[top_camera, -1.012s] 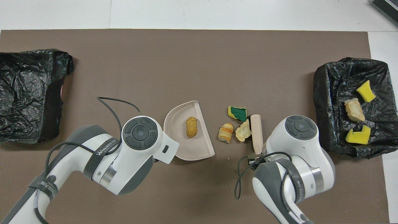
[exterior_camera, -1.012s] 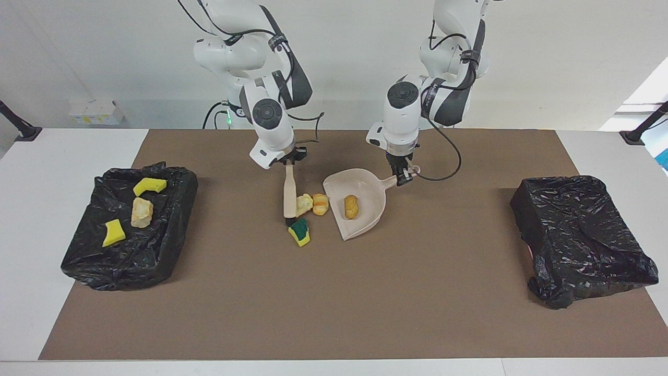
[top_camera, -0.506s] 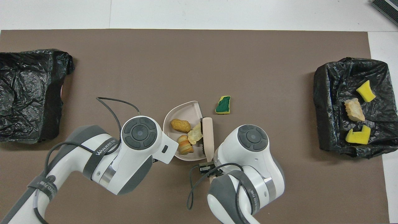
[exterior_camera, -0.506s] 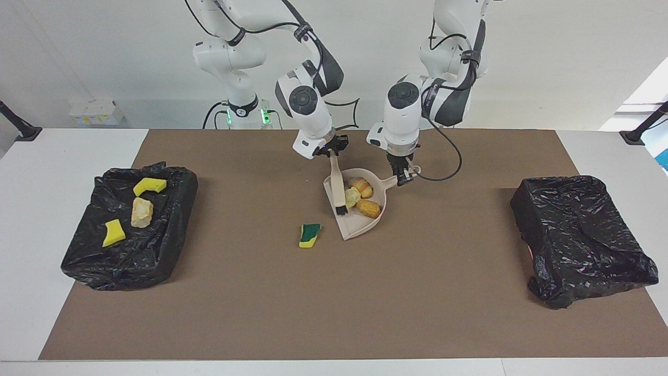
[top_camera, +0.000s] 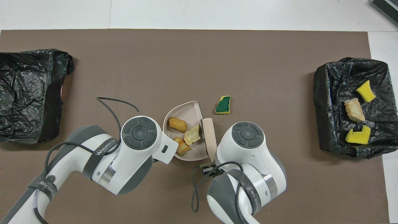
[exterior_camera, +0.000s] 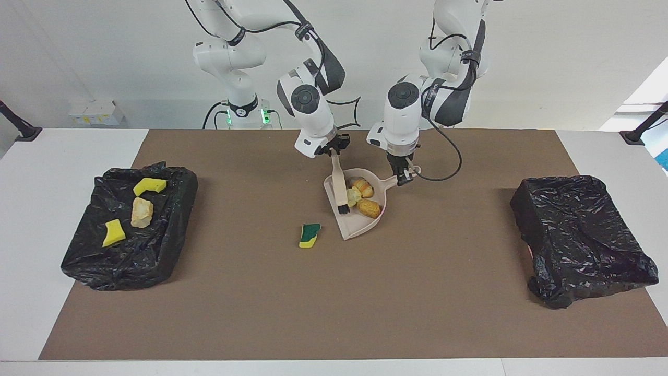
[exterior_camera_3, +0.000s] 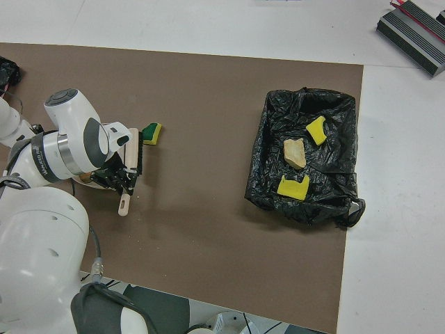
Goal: Sweep and dump trash in bin
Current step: 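Sweep the sponge and bread into the dustpan with the right gripper's brush, then sweep the green sponge into the dustpan with the right gripper's brush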
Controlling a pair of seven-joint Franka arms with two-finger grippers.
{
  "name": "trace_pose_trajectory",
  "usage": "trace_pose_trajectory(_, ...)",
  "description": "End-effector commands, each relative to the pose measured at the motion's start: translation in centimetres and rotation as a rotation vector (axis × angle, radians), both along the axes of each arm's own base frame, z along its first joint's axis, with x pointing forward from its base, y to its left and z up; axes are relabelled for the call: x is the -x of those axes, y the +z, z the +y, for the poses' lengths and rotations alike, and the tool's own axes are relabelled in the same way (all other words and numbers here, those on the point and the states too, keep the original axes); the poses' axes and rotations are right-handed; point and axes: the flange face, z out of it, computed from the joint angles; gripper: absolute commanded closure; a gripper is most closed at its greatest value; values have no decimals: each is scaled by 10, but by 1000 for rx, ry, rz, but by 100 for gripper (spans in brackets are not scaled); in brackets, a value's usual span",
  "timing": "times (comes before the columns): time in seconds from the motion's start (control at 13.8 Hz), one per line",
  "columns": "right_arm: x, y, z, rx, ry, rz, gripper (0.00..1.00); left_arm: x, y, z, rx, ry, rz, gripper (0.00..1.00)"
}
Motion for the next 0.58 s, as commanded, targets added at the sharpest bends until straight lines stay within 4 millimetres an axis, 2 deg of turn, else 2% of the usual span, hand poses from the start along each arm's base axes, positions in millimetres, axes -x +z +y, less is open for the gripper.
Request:
trace_pose_trajectory(0.0, -37, 0, -26, 53, 76, -19, 100, 0, 2, 12, 5, 3, -30, 100)
trace_pose_trajectory(0.14, -67, -1, -52, 74, 112, -43, 100, 1, 1, 13, 1, 10, -25, 100)
trace_pose_trajectory(0.22, -79, -9, -55, 94, 135, -48, 100, 2, 1, 13, 0, 10, -24, 100)
trace_pose_trajectory(0.36, -100, -23, -54, 108, 162, -53, 100, 1, 1, 13, 0, 12, -24, 100)
trace_pose_trajectory(0.51, -104, -31, -41, 87, 172, -45, 100, 0, 1, 16, -1, 13, -22, 100)
